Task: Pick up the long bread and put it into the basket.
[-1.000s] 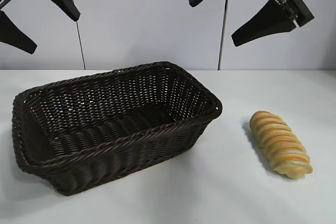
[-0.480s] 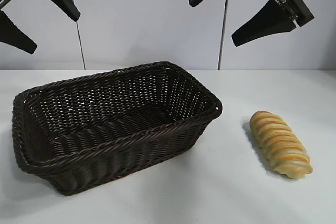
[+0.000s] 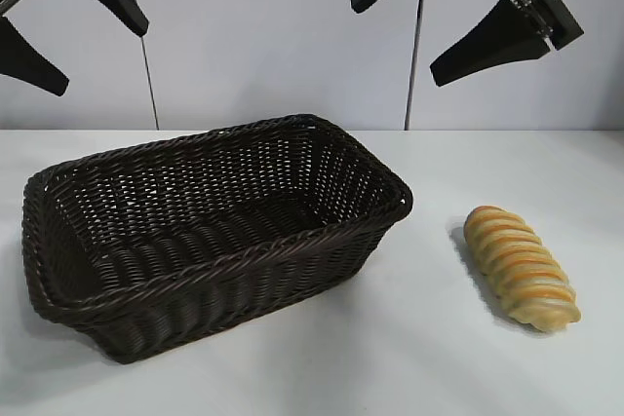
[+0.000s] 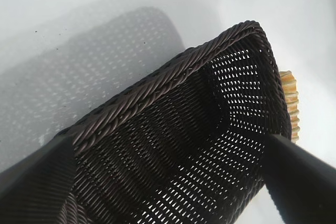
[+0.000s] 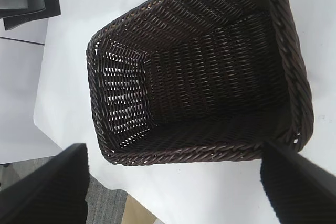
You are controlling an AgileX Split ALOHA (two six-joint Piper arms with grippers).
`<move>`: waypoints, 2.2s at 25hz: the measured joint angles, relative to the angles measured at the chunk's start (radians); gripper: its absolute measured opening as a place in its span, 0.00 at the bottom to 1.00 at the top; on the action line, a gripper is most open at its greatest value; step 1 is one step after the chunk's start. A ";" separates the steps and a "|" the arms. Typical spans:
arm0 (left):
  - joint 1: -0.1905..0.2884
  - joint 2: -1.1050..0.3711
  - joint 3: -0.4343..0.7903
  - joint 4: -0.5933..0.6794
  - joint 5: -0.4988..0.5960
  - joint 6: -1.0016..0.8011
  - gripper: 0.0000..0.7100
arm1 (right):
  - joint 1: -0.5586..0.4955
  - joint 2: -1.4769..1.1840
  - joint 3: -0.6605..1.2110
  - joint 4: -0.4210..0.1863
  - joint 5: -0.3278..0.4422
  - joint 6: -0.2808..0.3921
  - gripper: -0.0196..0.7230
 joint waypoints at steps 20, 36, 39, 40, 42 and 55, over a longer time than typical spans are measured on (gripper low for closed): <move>0.057 -0.137 -0.265 0.448 0.270 -0.323 0.98 | 0.000 0.000 0.000 0.000 -0.001 0.000 0.85; 0.058 -0.227 -0.268 0.495 0.288 -0.299 0.98 | 0.000 0.000 0.000 0.001 0.001 0.000 0.85; 0.058 -0.227 -0.268 0.496 0.288 -0.371 0.98 | 0.000 0.000 0.000 0.001 0.001 0.000 0.85; 0.058 -0.227 -0.262 0.496 0.287 -0.386 0.98 | 0.000 0.000 0.000 0.001 0.001 0.000 0.85; 0.058 -0.232 -0.225 0.496 0.287 -0.403 0.98 | 0.000 0.000 0.000 0.001 0.001 0.000 0.85; 0.058 -0.233 0.178 0.478 0.203 -0.412 0.98 | 0.000 0.000 0.000 0.000 0.002 0.000 0.85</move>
